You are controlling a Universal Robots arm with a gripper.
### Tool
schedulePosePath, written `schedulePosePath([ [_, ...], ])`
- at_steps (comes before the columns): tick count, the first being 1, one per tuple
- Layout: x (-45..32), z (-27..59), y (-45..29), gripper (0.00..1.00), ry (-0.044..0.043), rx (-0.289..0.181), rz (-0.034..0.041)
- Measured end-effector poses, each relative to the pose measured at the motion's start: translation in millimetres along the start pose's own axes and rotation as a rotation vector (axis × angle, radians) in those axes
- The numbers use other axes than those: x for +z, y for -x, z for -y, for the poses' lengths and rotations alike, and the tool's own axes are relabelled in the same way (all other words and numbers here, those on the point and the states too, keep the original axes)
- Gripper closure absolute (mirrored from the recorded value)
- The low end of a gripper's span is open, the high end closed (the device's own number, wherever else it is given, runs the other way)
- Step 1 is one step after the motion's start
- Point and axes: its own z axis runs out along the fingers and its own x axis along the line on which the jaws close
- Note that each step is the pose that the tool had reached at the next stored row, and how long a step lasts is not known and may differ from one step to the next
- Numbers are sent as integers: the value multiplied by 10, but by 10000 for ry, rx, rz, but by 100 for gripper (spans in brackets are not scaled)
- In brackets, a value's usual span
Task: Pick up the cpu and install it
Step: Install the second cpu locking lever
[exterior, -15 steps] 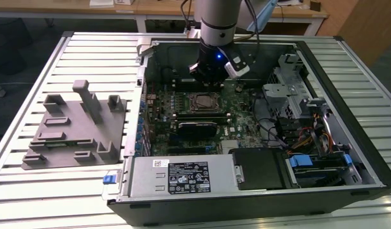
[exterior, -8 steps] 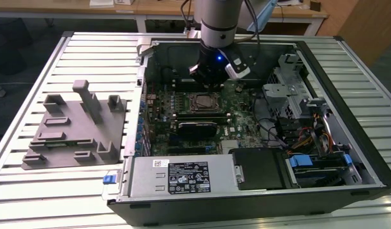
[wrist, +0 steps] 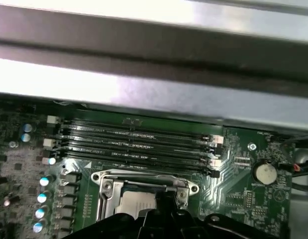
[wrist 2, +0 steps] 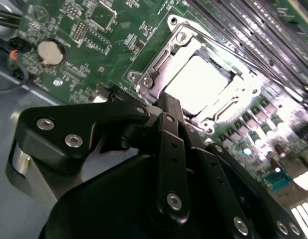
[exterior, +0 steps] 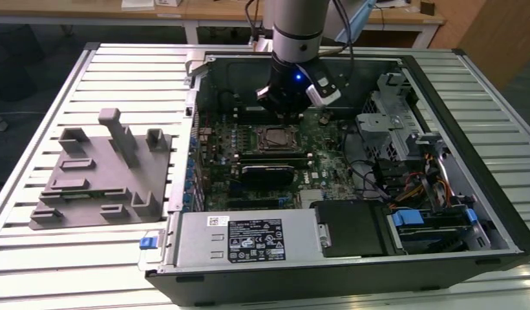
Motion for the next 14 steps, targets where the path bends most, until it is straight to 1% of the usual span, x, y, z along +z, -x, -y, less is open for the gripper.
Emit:
schedulePosePath([
  [2,-69,-1,1,89,-3,0,-3],
  [4,-81,19,0,89,-2,-1,-1],
  [11,-96,259,-23,89,-3,0,-3],
  [12,-97,276,-24,89,0,1,-11],
  [14,-101,285,-16,89,9,6,-84],
])
